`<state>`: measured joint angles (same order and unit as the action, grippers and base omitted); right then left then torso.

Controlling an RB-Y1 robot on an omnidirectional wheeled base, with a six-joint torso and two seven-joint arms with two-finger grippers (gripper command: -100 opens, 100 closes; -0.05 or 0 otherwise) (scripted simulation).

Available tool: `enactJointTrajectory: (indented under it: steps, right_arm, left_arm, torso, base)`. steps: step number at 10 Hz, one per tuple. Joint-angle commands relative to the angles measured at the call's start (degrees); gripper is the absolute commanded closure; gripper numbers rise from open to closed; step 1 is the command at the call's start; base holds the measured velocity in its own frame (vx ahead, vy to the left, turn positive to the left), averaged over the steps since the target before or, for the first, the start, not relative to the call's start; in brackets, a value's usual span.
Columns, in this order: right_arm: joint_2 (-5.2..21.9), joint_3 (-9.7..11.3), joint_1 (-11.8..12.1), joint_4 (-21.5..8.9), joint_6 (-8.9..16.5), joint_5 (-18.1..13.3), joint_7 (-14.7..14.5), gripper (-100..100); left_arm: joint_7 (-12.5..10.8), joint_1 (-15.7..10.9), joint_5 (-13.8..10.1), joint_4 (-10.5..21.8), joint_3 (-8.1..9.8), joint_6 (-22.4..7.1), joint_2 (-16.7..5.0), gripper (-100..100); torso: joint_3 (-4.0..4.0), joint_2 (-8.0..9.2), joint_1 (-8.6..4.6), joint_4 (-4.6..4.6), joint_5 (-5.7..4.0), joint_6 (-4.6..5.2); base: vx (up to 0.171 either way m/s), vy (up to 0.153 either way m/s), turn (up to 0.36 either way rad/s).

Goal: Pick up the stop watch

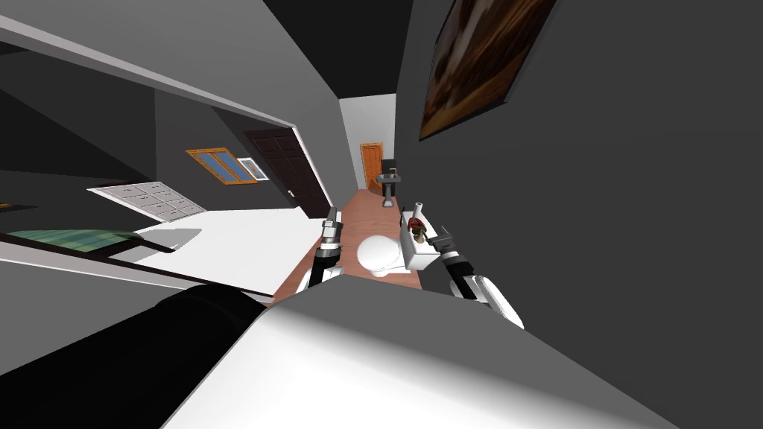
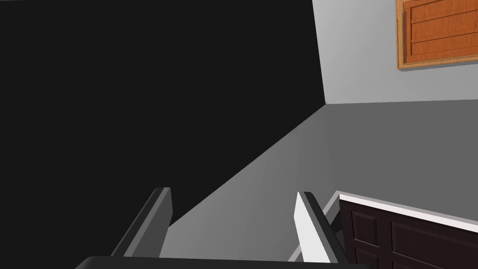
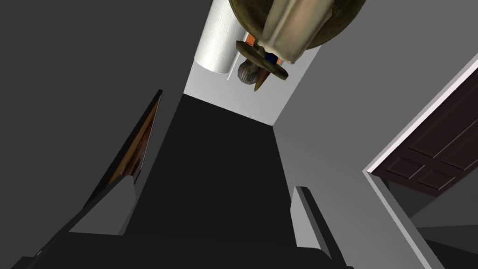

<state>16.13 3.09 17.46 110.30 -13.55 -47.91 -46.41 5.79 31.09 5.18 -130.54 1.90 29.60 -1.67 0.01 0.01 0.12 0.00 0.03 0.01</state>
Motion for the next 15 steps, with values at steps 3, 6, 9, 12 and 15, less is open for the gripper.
enactJointTrajectory:
  steps: [3, 6, 9, 12, 15]
  right_arm:
    - [1.32, -0.19, -1.82, -2.78, 1.37, -5.24, -5.39, -100]
    - [1.97, -0.24, -2.57, -3.98, 2.03, -7.63, -8.36, -100]
    - [3.37, -0.33, -4.03, -6.32, 3.31, -12.20, -13.24, -100]
    - [4.88, -0.42, -5.36, -8.43, 4.48, -16.41, -17.71, -100]
    - [7.17, -0.52, -7.02, -10.99, 5.93, -21.74, -23.06, -100]
  left_arm:
    - [0.00, 0.00, 0.00, 0.00, 0.00, 0.00, 0.00, 0]
    - [0.00, 0.00, 0.00, 0.00, 0.00, 0.00, 0.00, 0]
    - [0.00, 0.00, 0.00, 0.00, 0.00, 0.00, 0.00, 0]
    - [0.00, 0.00, 0.00, 0.00, 0.00, 0.00, 0.00, 0]
    - [0.00, 0.00, 0.00, 0.00, 0.00, 0.00, 0.00, 0]
  torso:
    - [0.00, 0.00, -0.01, 0.00, 0.00, 0.00]
    - [0.00, 0.00, -0.01, 0.00, 0.00, 0.00]
    - [-0.01, -0.01, 0.07, 0.00, 0.01, 0.00]
    - [0.00, -0.01, 0.01, 0.00, 0.00, 0.00]
    - [0.00, 0.00, 0.01, 0.00, 0.00, 0.00]
  base:
    - [-0.006, 0.039, 0.001]
    - [-0.005, 0.033, 0.000]
    - [-0.003, 0.048, 0.000]
    - [-0.006, 0.038, 0.001]
    - [-0.006, 0.044, 0.001]
